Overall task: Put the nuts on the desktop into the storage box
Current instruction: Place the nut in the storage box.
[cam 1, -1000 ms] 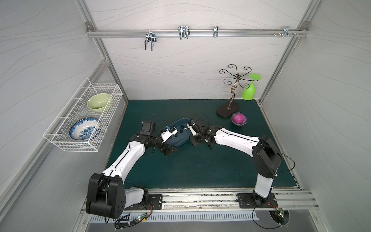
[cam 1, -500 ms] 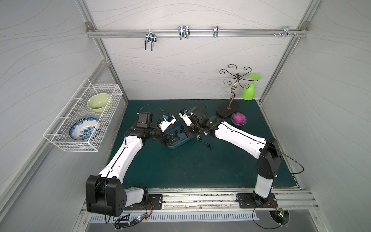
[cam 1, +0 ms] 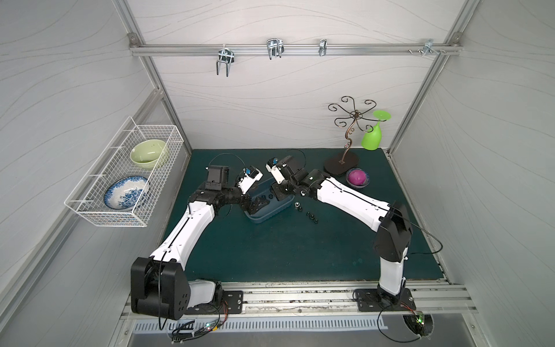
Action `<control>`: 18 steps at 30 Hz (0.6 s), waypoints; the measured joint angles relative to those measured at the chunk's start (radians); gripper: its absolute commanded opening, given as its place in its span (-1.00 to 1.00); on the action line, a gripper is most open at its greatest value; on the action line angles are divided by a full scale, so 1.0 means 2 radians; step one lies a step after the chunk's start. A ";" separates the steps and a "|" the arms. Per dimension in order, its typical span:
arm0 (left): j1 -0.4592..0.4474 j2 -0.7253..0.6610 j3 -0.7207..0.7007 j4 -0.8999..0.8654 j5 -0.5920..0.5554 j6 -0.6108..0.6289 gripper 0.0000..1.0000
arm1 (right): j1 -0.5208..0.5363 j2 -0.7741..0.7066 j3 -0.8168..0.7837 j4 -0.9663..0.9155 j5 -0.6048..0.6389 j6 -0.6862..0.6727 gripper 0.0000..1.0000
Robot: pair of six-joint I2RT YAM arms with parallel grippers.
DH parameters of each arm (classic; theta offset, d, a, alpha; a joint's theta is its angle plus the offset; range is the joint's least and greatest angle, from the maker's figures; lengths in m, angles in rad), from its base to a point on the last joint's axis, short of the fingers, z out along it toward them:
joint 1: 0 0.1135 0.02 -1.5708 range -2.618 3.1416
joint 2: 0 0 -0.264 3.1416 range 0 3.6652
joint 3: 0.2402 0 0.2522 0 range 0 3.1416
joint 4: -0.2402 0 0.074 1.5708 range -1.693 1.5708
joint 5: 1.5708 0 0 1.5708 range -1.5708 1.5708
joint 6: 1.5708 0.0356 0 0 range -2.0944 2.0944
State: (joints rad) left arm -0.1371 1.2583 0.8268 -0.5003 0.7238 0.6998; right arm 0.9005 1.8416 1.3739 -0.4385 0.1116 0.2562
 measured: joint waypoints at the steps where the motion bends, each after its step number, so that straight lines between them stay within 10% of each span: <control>1: 0.000 0.000 0.010 -0.006 0.004 0.000 0.97 | 0.002 -0.001 0.011 -0.007 -0.002 -0.002 -0.41; 18: 0.010 0.015 0.100 -0.003 0.052 -0.061 0.97 | 0.013 0.007 0.166 -0.055 -0.019 -0.048 -0.39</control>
State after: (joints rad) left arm -0.1162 1.2881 1.0267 -0.5060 0.8288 0.5785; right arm 0.9264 1.8553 1.7058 -0.5491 0.0742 0.1604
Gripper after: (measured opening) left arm 0.986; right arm 0.301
